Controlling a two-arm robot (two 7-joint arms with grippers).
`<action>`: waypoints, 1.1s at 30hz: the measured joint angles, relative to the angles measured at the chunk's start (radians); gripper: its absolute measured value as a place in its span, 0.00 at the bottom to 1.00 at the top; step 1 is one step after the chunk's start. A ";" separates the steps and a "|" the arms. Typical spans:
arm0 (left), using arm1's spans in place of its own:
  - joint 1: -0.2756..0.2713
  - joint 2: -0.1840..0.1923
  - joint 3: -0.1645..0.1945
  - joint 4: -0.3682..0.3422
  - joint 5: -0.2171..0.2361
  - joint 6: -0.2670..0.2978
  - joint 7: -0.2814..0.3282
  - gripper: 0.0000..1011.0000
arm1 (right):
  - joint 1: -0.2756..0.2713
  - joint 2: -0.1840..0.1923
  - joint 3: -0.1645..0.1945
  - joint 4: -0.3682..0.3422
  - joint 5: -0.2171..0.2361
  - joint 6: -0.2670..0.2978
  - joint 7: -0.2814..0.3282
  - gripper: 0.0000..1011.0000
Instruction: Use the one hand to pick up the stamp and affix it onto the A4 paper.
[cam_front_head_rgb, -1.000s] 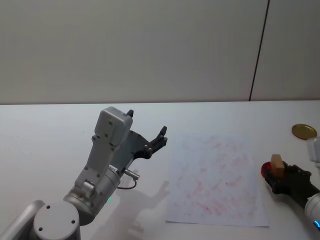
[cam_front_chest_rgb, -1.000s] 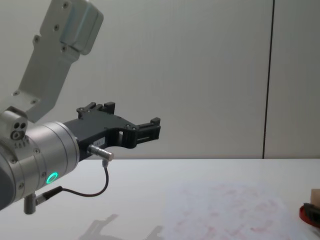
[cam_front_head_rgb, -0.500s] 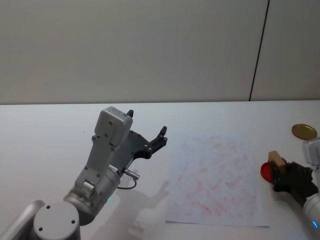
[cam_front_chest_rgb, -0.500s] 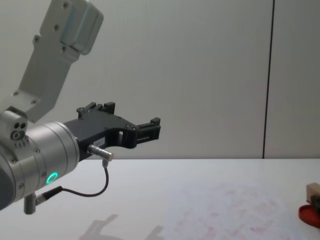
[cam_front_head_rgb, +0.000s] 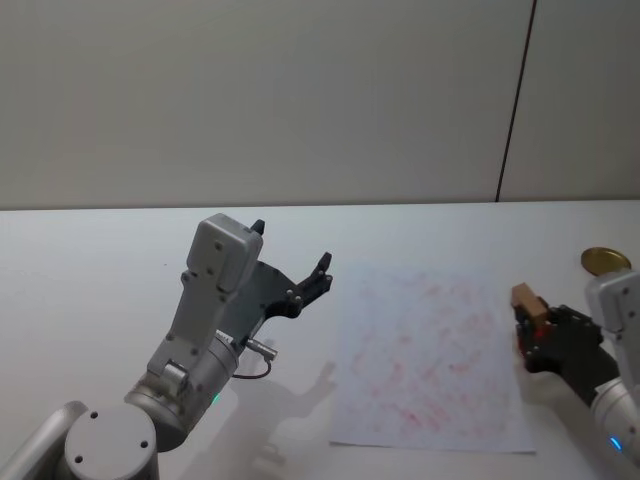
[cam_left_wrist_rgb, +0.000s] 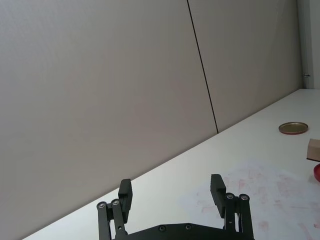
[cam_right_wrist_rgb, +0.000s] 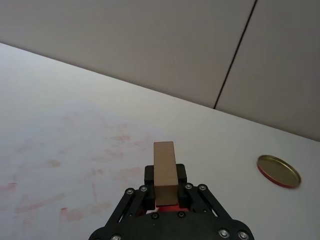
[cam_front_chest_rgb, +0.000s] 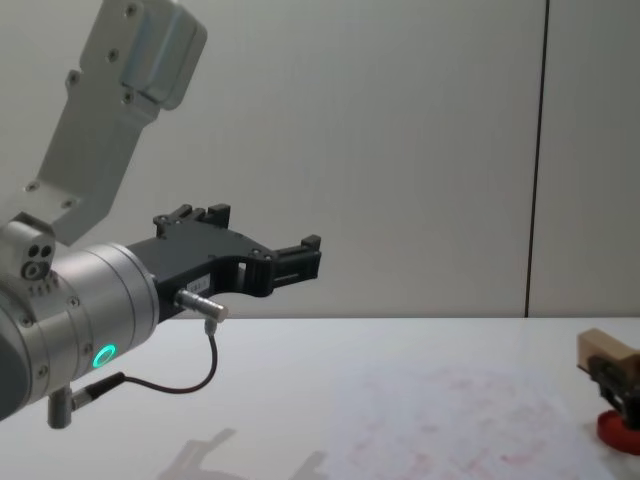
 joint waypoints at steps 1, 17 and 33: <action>0.000 0.000 0.000 0.000 0.000 0.000 0.000 0.98 | 0.001 -0.001 -0.002 -0.003 0.000 -0.002 0.015 0.22; 0.000 0.000 0.000 0.000 0.000 0.000 0.000 0.98 | 0.040 -0.025 -0.021 -0.001 0.056 0.087 0.192 0.22; 0.000 0.000 0.000 0.000 0.000 0.000 0.000 0.98 | 0.094 -0.055 -0.033 0.087 0.124 0.216 0.295 0.22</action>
